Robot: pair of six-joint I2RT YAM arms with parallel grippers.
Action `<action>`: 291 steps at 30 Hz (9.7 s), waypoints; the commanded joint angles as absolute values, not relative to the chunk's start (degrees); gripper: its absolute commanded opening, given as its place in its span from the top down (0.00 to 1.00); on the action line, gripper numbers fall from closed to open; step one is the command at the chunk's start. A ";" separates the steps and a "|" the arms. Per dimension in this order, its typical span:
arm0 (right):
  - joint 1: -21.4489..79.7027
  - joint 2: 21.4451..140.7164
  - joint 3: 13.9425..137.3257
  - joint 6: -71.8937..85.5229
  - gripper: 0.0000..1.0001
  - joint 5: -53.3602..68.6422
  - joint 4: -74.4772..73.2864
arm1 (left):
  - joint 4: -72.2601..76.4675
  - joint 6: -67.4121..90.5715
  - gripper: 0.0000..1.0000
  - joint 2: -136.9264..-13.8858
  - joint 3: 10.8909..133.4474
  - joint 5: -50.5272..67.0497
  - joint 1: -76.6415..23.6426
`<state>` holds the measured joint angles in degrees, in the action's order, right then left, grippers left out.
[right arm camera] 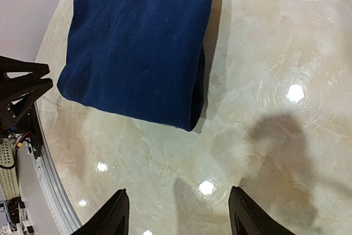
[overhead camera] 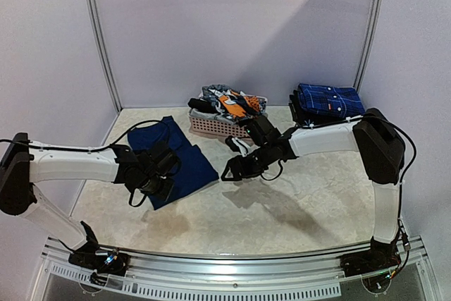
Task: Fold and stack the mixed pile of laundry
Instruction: Pick up the 2/3-rectangle-folded T-shirt from the center of the board, then move the right arm to the center of the board with the 2/3-rectangle-folded T-shirt, then pick up the 2/3-rectangle-folded T-shirt from the center of the board, then fold the 2/3-rectangle-folded T-shirt at the center of the board.
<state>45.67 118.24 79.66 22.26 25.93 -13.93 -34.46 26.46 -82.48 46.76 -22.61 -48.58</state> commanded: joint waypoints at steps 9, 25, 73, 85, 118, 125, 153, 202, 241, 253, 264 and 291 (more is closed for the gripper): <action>45.35 116.18 75.68 26.57 0.36 26.43 -8.98 | -30.84 28.14 0.86 -84.74 42.24 -18.32 -49.91; 45.32 117.07 76.11 28.45 0.34 27.22 -8.53 | -29.55 30.48 0.87 -82.32 38.82 -16.17 -51.83; 45.41 136.82 91.80 47.22 0.79 35.18 0.84 | -27.33 25.22 0.59 -66.62 33.40 -19.34 -52.28; 45.39 135.44 88.54 46.11 1.00 35.11 1.54 | -27.04 24.76 0.60 -66.93 33.57 -18.39 -52.61; 44.25 120.93 64.98 36.81 1.00 33.62 0.87 | -34.87 25.89 0.60 -79.30 42.62 -25.26 -73.06; 43.65 119.92 63.73 35.07 1.00 33.34 -1.50 | -33.94 24.85 0.60 -81.70 43.10 -24.32 -75.76; 43.29 120.58 63.69 33.66 1.00 33.72 -1.97 | -42.22 31.01 0.70 -88.33 47.39 -27.24 -76.14; 43.29 121.66 67.88 32.72 1.00 33.84 -6.55 | -38.32 31.16 1.00 -93.31 46.33 -22.08 -71.79; 43.32 93.16 49.86 30.41 1.00 19.91 -19.98 | -44.20 31.89 1.00 -95.11 64.93 -15.74 -86.91; 43.28 87.05 59.98 28.01 1.00 16.67 -31.68 | -45.94 31.91 1.00 -89.85 66.80 -17.87 -88.07; 43.31 94.34 75.57 25.30 1.00 16.95 -38.54 | -51.30 32.37 1.00 -81.70 63.69 -25.68 -85.19; 41.84 115.41 105.79 20.31 1.00 18.76 -47.82 | -52.14 28.05 1.00 -67.07 56.17 -26.24 -66.87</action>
